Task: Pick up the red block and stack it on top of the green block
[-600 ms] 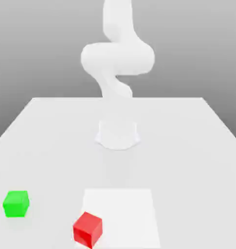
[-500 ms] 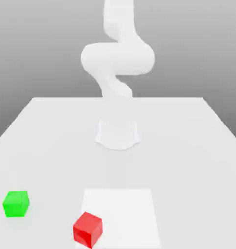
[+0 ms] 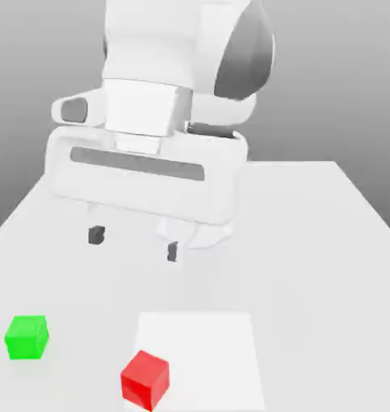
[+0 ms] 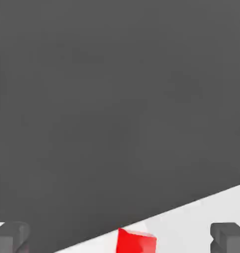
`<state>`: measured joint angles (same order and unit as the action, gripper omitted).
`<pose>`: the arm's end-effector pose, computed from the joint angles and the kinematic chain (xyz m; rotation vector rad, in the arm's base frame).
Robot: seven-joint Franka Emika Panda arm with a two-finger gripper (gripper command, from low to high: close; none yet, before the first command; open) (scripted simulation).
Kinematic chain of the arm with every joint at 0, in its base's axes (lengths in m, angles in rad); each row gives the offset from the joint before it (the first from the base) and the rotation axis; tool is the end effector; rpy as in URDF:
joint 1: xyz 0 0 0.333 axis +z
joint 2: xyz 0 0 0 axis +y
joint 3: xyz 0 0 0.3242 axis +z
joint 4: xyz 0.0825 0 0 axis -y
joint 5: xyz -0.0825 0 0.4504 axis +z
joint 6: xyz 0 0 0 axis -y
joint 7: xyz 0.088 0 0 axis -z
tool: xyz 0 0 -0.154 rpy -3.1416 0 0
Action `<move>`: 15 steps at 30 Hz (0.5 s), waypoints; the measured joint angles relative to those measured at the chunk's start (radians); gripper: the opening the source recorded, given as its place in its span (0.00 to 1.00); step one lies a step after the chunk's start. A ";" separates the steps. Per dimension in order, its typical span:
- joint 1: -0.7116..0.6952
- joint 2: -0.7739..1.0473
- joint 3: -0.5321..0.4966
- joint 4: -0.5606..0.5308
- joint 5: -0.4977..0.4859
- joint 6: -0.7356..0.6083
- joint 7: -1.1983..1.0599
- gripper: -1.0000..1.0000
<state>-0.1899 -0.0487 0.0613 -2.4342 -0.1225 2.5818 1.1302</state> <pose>0.5473 -0.0719 0.2559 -2.5913 1.6998 -0.3253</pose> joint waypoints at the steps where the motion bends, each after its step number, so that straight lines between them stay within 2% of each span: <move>1: -0.006 0.035 -0.002 -0.007 0.006 0.014 0.008 0.50; 7: -0.027 0.243 0.003 -0.043 0.078 0.107 0.023 0.50; 11: -0.022 0.387 -0.007 -0.028 0.070 0.219 0.036 0.50; 12: -0.018 0.418 -0.011 -0.023 0.065 0.245 0.039 0.00; 15: -0.018 0.418 -0.011 -0.023 0.065 0.246 0.040 0.00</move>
<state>-0.2082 0.3695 0.0499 -2.4575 -0.0576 2.8273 1.1699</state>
